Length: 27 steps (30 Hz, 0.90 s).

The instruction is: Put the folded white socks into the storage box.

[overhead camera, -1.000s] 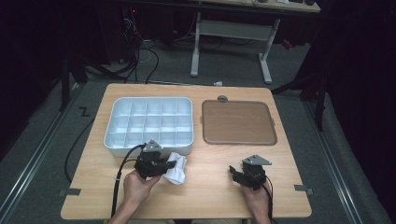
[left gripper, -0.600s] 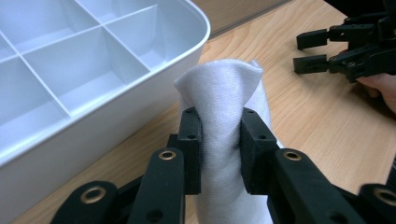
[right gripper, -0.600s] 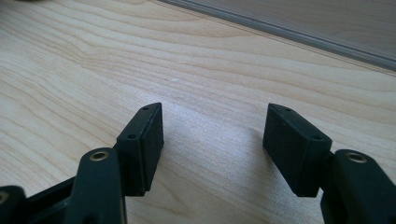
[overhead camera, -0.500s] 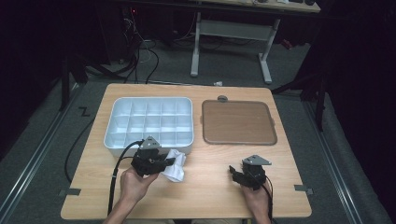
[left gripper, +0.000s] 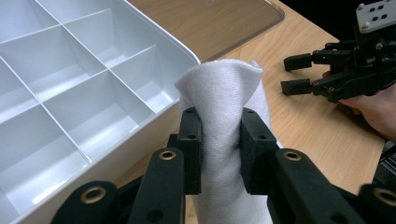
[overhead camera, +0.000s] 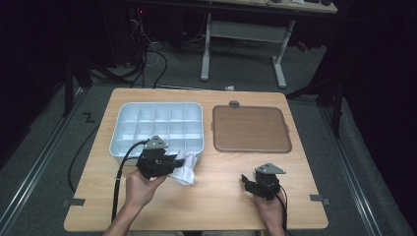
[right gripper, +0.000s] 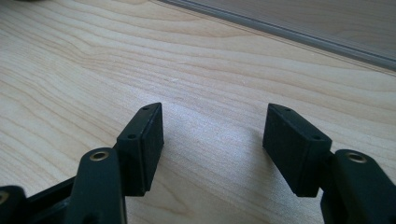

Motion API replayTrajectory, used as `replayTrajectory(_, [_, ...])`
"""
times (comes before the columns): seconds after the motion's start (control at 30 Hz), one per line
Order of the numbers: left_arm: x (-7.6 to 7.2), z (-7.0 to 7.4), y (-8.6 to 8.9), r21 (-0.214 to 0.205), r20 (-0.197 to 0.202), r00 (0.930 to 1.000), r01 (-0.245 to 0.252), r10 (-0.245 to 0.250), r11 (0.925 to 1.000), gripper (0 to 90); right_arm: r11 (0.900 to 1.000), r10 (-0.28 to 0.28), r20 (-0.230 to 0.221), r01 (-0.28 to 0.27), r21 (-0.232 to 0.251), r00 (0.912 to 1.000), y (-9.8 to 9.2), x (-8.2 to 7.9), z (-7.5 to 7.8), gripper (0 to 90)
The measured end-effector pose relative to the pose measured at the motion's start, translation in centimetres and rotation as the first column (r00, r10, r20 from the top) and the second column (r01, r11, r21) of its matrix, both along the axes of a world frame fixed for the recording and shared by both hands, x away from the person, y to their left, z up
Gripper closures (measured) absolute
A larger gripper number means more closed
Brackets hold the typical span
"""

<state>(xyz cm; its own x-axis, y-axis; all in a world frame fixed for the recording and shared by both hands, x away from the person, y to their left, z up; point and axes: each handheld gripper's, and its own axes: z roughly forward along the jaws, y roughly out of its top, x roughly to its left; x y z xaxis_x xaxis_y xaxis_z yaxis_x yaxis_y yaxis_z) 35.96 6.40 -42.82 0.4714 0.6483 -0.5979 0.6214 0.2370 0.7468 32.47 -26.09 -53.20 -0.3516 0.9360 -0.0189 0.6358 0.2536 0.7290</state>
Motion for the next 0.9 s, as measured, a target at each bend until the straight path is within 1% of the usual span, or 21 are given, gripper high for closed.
replayTrajectory(0.07, [0.2,0.3,0.0,-0.011,-0.003,1.0000,0.007,-0.007,0.9999,73.5,1.0000,0.000,0.000,0.000,0.000,1.0000,0.0,0.0,0.0,38.5])
replayTrajectory(0.13, [0.4,0.5,0.0,0.007,0.014,0.9998,0.015,-0.015,0.9999,73.5,1.0000,0.000,0.000,0.000,-0.001,1.0000,0.0,0.0,0.0,38.5])
replayTrajectory(0.2, [0.7,0.8,0.0,0.002,0.013,0.9998,0.017,-0.017,0.9998,73.5,1.0000,0.001,0.000,-0.001,-0.001,1.0000,0.0,0.0,0.0,38.5])
replayTrajectory(0.27, [0.9,1.1,-0.1,0.008,0.015,0.9996,0.022,-0.023,0.9997,73.4,1.0000,0.000,0.000,0.000,-0.001,1.0000,0.0,0.0,0.0,38.5])
replayTrajectory(0.33, [1.2,1.3,-0.2,0.023,0.023,0.9995,0.022,-0.023,0.9995,73.4,1.0000,0.000,0.000,0.000,-0.001,1.0000,0.0,0.0,0.0,38.5])
replayTrajectory(0.37, [1.2,1.5,-0.2,0.022,0.025,0.9995,0.021,-0.021,0.9995,73.4,1.0000,-0.002,-0.001,0.002,0.000,1.0000,0.0,0.0,0.0,38.5])
replayTrajectory(0.4, [1.3,1.6,-0.2,0.027,0.037,0.9991,0.021,-0.022,0.9994,73.4,1.0000,-0.002,-0.002,0.002,0.000,1.0000,0.0,0.0,0.0,38.5])
replayTrajectory(0.43, [1.3,1.7,-0.2,0.024,0.039,0.9991,0.016,-0.017,0.9996,73.4,1.0000,-0.002,-0.002,0.002,0.000,1.0000,0.0,0.0,0.0,38.5])
replayTrajectory(0.5, [1.5,1.7,-0.1,0.012,0.025,0.9996,0.014,-0.014,0.9998,73.4,1.0000,-0.002,-0.001,0.002,0.000,1.0000,0.0,0.0,0.0,38.4])
replayTrajectory(0.57, [1.8,1.6,-0.1,0.017,0.016,0.9998,0.012,-0.012,0.9998,73.4,1.0000,0.001,0.000,-0.001,-0.002,1.0000,0.0,0.0,0.0,38.1])
replayTrajectory(0.73, [2.6,1.6,0.3,-0.012,-0.009,0.9999,-0.004,0.004,0.9999,73.4,1.0000,0.001,0.000,-0.001,-0.002,1.0000,0.0,0.0,0.0,38.0])
replayTrajectory(0.87, [3.1,1.7,0.6,-0.010,-0.013,0.9996,-0.025,0.025,0.9996,73.4,1.0000,0.001,0.000,-0.001,-0.001,1.0000,0.0,0.0,0.0,38.0])
replayTrajectory(0.9, [3.2,1.8,0.7,0.001,-0.010,0.9997,-0.023,0.023,0.9997,73.4,1.0000,0.001,0.000,-0.001,-0.002,1.0000,0.0,0.0,0.0,38.0])
